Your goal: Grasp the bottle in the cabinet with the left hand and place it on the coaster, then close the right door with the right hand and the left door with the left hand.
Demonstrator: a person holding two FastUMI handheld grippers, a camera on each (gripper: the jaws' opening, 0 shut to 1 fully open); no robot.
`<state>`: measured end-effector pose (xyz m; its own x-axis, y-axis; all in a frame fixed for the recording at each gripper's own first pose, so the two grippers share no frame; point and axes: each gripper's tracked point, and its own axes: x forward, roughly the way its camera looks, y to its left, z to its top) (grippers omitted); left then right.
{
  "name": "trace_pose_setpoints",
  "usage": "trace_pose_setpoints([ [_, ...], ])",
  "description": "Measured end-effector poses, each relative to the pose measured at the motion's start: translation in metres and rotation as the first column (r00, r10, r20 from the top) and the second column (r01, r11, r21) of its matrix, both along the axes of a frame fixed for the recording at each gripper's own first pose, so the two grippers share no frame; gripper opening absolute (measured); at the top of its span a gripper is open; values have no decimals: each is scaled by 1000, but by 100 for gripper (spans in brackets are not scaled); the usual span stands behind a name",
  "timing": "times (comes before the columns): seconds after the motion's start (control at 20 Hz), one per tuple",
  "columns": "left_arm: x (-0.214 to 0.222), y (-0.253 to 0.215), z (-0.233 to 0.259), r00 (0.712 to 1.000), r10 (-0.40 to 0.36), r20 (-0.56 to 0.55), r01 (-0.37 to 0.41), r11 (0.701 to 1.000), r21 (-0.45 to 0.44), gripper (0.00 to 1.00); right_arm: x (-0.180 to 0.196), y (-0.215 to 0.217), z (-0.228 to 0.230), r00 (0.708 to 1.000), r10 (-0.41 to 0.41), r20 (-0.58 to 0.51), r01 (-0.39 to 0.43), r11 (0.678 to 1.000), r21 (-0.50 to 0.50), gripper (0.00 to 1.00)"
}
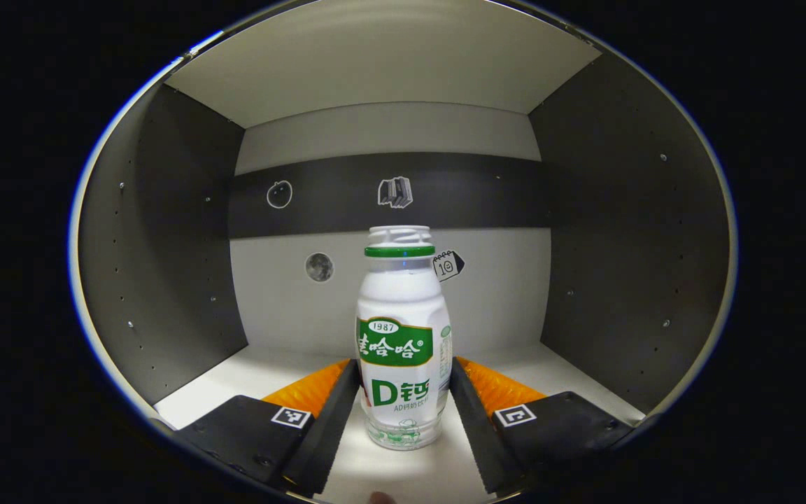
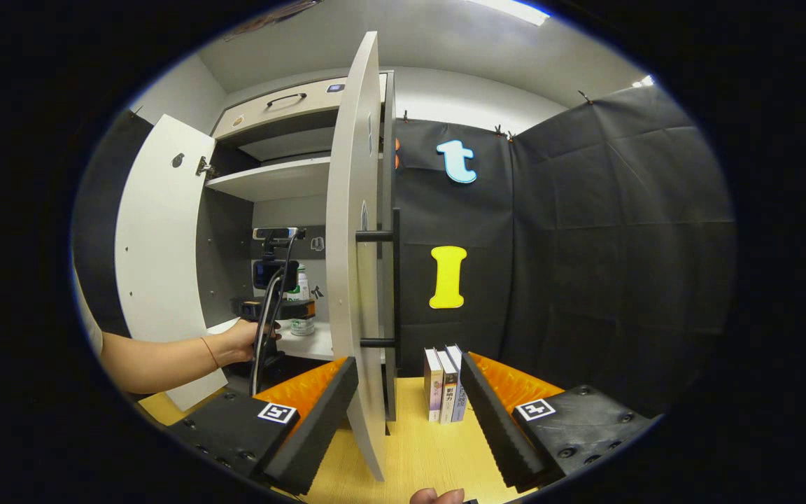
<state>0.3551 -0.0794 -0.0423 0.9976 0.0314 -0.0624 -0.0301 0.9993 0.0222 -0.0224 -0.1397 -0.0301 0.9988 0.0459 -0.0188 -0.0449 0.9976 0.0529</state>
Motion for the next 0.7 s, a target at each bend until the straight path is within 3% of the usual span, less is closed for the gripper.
trace_pose_setpoints([
  [0.15, -19, 7, 20, 999, -14, 39, 15, 1000, -9, 80, -1, 1, 3, 1000, -15, 11, 15, 1000, -3, 98],
  [0.45, -113, 9, 52, 993, -56, 105, 55, 998, 14, 80, -10, 11, 1, 999, -43, 9, 43, 999, -22, 98],
  [0.7, -186, 14, 47, 988, -90, 127, 89, 996, 8, 80, -17, 25, -3, 999, -49, 15, 50, 998, -24, 98],
])
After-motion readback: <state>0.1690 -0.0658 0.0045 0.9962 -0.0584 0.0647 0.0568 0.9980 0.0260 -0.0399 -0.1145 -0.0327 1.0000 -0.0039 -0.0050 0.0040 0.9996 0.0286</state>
